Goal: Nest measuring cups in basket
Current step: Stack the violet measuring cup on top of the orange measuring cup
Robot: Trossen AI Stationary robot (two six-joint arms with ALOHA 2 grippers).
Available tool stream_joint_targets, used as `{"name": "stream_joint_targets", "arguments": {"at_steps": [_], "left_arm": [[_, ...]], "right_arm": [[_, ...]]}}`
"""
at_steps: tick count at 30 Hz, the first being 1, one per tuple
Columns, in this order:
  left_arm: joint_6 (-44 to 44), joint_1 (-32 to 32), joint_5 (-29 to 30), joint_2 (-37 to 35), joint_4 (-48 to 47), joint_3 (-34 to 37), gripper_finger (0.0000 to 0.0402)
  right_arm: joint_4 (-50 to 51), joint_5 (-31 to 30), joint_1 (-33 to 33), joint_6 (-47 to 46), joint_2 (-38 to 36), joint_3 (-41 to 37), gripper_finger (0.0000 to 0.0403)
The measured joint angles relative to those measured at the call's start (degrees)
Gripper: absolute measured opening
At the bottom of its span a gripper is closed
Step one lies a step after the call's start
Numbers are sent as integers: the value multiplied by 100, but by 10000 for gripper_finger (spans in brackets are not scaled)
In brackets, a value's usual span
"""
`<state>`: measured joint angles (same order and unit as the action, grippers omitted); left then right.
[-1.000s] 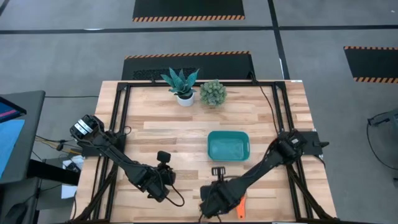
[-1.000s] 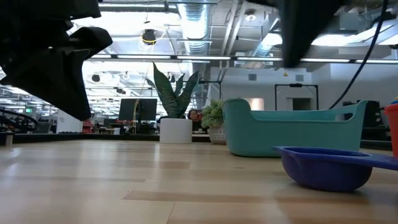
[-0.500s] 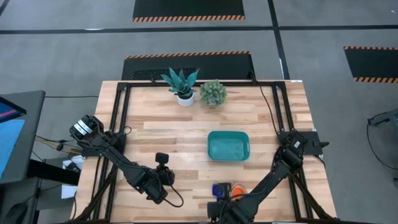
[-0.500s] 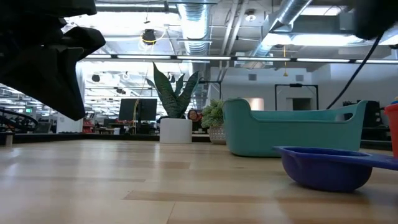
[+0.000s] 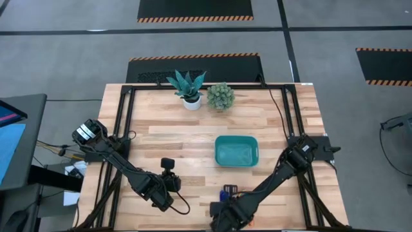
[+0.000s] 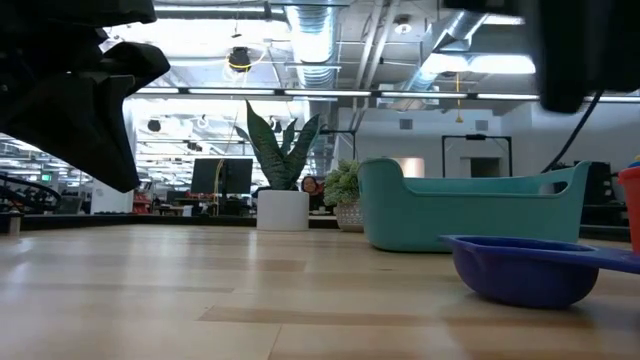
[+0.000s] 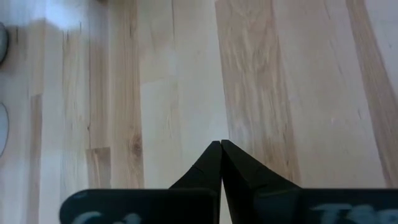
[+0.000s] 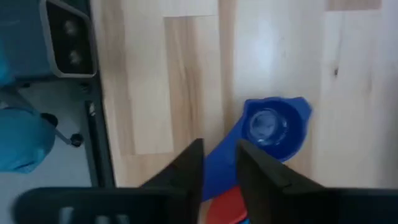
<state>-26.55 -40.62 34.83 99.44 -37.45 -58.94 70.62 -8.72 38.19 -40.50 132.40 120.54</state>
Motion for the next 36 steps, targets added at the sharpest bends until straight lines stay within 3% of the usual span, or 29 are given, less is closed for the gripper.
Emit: {"name": "stream_joint_targets", "arguments": {"at_steps": [6,11,26,36], "left_arm": [[-2,0,7,0,0,0,0],[-2,0,11,0,0,0,0],[59,0,59,0,9,0,0],[60,0,57,0,32,0,0]], "right_arm": [[-137,-39,-87,134,2,-1,206],[-108,-190,-89,138,2,-15,246],[-732,197,-297,148,3,-837,249],[-735,195,-310,88,7,-843,249]]}}
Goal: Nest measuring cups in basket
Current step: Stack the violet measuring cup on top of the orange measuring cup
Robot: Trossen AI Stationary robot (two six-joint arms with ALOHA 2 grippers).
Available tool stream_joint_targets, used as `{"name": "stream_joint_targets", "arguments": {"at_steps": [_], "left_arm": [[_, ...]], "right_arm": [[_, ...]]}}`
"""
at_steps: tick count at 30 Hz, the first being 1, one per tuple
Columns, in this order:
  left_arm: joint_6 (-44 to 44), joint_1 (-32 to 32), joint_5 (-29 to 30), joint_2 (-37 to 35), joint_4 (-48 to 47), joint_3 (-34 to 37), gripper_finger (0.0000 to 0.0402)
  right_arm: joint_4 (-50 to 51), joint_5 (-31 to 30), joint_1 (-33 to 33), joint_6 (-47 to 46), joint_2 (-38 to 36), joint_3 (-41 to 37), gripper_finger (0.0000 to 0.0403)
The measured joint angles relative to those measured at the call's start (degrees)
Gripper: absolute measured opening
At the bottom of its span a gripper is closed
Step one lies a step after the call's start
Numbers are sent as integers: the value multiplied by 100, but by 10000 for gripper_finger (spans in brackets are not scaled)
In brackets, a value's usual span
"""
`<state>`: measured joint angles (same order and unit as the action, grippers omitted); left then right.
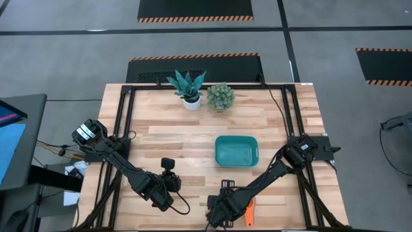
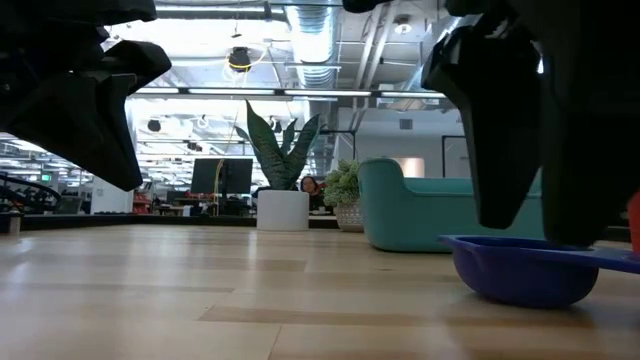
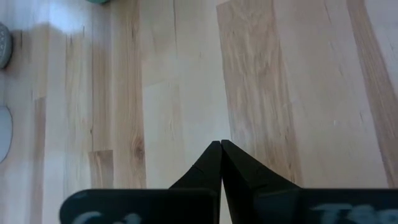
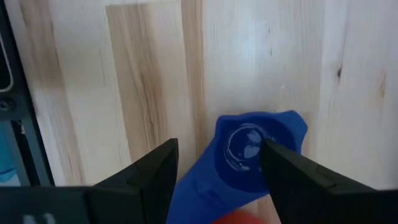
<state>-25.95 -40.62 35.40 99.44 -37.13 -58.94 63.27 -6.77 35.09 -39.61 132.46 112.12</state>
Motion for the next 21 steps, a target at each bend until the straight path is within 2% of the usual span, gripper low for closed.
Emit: {"name": "stream_joint_targets", "arguments": {"at_steps": [6,10,16,21], "left_arm": [[19,0,0,0,105,0,0],[68,0,0,0,115,0,0],[68,0,2,0,130,0,0],[68,0,0,0,235,0,0]], "right_arm": [[-109,-27,-8,-58,-8,-117,249],[-471,233,-65,-106,9,-477,249],[-507,238,-118,-58,-7,-461,248],[-512,344,-153,-46,-7,-461,206]]}}
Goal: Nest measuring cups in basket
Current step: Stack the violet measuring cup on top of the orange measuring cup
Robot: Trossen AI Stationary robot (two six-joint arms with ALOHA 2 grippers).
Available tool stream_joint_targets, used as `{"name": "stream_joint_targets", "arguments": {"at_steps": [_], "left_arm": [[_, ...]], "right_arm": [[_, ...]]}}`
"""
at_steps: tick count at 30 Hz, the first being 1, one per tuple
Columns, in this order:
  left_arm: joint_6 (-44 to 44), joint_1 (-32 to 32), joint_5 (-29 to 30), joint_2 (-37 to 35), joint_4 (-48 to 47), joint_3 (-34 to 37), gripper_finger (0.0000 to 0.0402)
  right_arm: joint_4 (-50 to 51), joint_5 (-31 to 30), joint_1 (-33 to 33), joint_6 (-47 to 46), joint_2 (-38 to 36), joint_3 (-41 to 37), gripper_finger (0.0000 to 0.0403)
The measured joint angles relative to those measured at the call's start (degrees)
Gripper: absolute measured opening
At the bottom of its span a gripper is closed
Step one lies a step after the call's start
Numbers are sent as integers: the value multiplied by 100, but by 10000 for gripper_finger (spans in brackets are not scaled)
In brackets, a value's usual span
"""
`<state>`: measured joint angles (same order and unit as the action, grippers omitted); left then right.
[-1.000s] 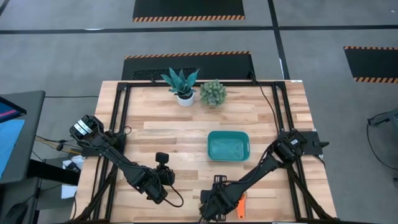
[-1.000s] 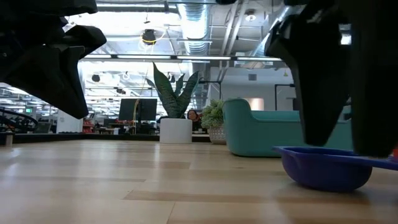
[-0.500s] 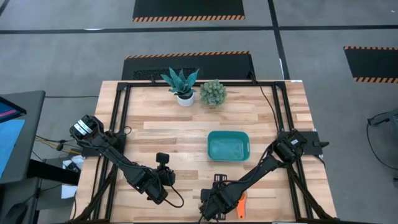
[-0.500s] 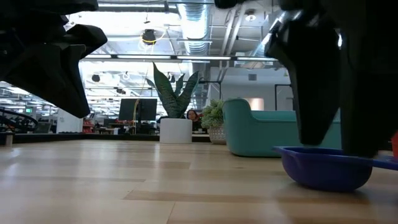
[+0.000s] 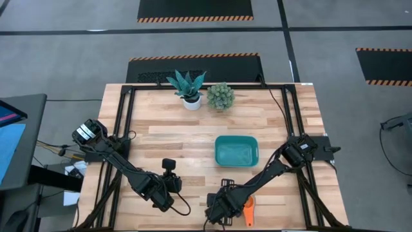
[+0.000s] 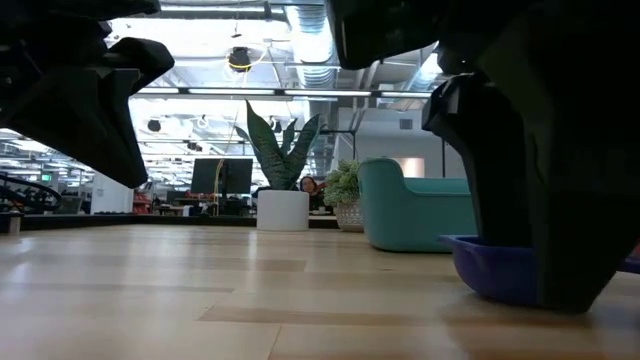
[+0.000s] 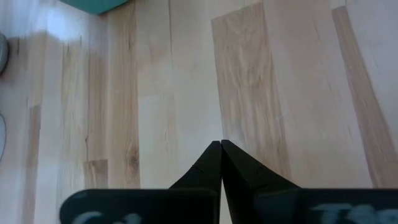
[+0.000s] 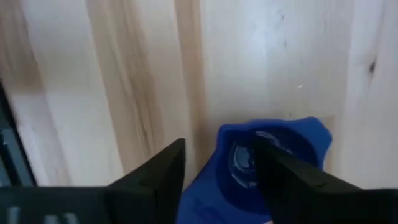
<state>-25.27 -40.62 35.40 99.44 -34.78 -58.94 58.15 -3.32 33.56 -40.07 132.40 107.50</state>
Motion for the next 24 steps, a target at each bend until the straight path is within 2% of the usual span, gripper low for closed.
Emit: {"name": "stream_joint_targets", "arguments": {"at_steps": [9,11,16,19,24], "left_arm": [[2,0,0,0,-14,0,0],[21,0,0,0,-15,0,0],[170,0,0,0,-16,0,0],[171,0,0,0,-16,0,0],[102,0,-2,0,-7,0,0]], "right_arm": [[-227,40,-65,100,0,2,41],[-297,35,-80,196,-8,9,16],[-525,46,-146,276,-9,9,22],[-647,30,-148,415,-9,9,10],[-382,-330,-145,551,9,292,7]]}}
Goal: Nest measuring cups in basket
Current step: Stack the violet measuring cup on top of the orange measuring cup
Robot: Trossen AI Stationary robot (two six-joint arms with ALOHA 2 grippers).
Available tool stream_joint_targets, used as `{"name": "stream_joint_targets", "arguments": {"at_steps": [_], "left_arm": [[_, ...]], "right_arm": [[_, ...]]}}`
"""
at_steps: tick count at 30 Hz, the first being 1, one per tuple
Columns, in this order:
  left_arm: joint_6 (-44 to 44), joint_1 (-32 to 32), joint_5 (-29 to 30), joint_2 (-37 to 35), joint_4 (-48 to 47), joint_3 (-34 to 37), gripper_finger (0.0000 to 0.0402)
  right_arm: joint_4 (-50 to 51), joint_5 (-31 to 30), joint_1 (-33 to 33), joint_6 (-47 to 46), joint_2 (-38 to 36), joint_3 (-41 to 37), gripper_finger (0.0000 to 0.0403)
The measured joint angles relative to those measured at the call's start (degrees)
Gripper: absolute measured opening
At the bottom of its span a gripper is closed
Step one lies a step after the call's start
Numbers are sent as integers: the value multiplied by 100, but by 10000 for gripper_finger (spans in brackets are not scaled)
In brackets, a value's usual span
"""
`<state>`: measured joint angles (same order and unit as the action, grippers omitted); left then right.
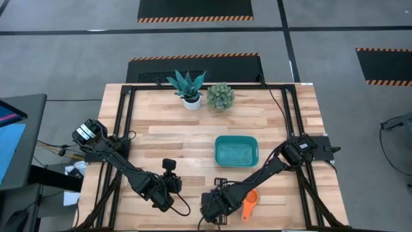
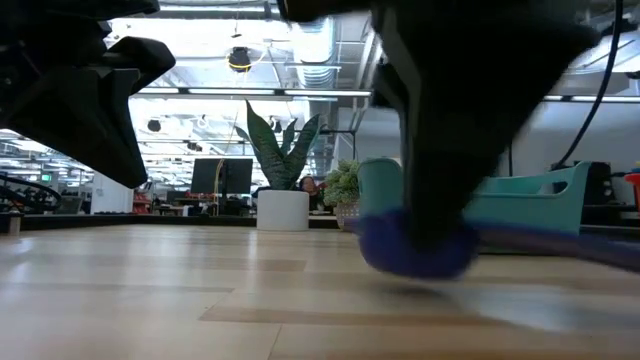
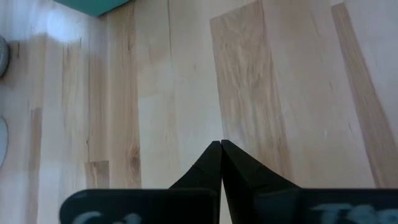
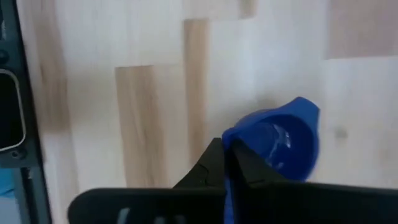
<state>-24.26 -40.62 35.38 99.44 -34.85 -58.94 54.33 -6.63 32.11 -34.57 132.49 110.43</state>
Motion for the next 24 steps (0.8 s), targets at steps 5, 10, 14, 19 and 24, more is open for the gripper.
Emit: {"name": "stream_joint_targets", "arguments": {"at_steps": [5,10,14,19,24], "left_arm": [[-207,0,-2,0,6,0,0],[-348,0,-2,0,4,0,0],[-388,0,-8,0,7,0,0],[-615,0,-50,0,9,0,0],[-1172,22,-39,0,35,0,0]], "right_arm": [[1223,-903,163,-111,0,720,5],[2439,-1676,408,-745,0,1528,4],[3313,-1963,713,-1746,0,2270,4],[3587,-1835,1169,-3559,-236,2291,4],[3560,-1815,1539,-5131,-258,2238,4]]}}
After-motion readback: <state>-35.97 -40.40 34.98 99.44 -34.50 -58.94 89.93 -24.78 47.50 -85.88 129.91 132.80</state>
